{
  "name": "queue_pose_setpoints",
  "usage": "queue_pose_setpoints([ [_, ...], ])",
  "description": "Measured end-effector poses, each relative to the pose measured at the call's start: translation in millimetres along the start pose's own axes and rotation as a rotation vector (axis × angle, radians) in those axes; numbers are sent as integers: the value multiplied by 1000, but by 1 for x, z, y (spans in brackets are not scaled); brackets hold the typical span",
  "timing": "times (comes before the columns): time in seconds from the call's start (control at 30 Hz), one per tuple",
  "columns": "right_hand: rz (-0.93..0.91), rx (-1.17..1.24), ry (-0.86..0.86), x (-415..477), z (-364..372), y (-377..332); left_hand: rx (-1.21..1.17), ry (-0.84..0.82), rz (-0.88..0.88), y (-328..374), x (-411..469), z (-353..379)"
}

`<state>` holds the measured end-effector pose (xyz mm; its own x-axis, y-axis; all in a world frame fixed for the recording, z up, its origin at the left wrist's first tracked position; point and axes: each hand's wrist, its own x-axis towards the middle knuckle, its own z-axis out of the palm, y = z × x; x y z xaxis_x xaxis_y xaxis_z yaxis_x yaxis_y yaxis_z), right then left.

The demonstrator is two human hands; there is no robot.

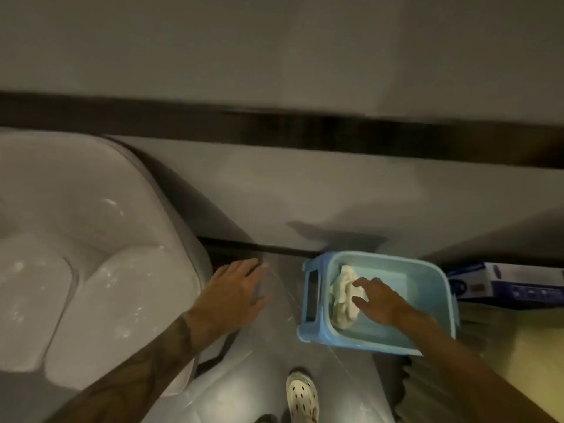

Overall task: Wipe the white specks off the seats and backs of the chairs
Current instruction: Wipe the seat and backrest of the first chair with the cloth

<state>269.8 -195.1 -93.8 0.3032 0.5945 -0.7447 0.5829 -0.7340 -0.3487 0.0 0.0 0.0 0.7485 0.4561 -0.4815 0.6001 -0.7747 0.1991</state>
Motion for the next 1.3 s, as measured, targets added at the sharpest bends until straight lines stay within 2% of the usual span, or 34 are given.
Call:
queue_pose_setpoints([
  [0.13, 106, -26, -59, 55, 38, 13, -41, -74, -42, -16, 25, 52],
  [0.27, 184, 52, -83, 92, 71, 21, -76, -103, -56, -26, 34, 92],
  [0.47, 158, 109, 168, 89, 86, 19, -153, -101, -80, -37, 21, 114],
  [0.7, 91, 162, 524, 6, 54, -16, -232, -56, -100, -44, -26, 85],
  [0.93, -43, 125, 696, -98, 39, -121, -257, 15, -101, -81, -114, 43],
  [1.13, -153, 111, 831, -171, 56, -249, -272, 80, -79, -163, -216, 22],
  [1.3, -217, 141, 859, -183, 88, -359, -245, 97, -95, -246, -279, 15],
])
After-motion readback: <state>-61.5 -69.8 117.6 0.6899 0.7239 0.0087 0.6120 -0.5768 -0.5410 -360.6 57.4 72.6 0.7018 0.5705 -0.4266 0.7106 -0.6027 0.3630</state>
